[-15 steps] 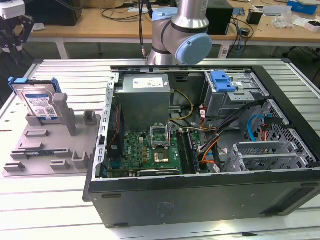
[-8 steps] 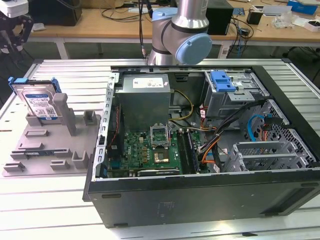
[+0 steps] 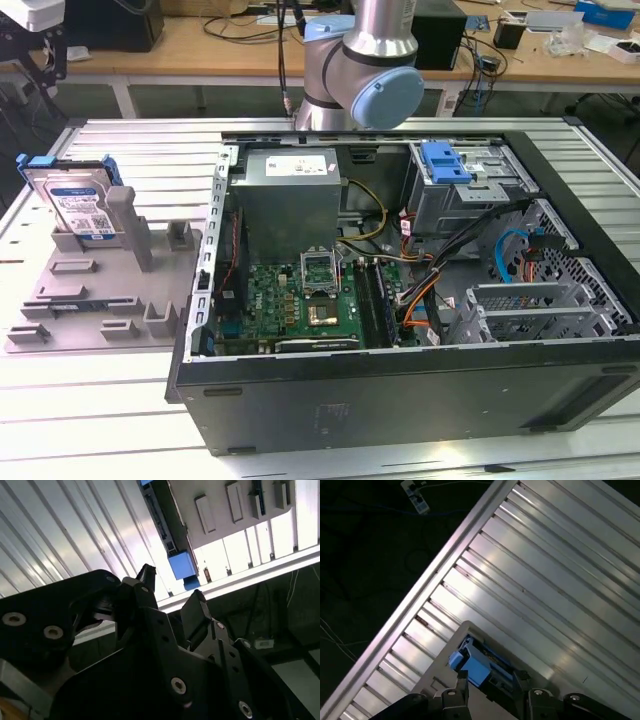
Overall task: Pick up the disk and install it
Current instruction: 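Pick up the disk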
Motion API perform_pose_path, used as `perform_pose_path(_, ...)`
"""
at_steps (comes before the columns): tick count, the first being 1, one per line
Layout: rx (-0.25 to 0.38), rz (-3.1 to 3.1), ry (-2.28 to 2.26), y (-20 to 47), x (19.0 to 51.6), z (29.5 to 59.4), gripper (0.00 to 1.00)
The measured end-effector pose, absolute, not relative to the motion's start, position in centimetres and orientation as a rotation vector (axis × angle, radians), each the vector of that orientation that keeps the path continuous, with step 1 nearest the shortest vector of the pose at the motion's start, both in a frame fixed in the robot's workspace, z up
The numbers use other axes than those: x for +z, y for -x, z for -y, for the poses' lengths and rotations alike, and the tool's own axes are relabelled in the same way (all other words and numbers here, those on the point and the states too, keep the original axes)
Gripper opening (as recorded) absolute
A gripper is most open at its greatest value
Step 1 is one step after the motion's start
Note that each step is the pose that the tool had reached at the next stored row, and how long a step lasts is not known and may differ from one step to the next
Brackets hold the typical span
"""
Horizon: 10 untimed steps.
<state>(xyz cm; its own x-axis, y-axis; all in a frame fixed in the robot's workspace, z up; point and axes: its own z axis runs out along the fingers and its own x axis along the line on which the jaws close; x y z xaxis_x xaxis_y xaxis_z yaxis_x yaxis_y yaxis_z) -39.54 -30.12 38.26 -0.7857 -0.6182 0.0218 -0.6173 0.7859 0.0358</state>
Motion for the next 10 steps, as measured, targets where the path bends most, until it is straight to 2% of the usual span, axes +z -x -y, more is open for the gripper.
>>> perform_pose_path(10,-0.036,2.808,-1.329,39.54,38.25,30.12,0.48)
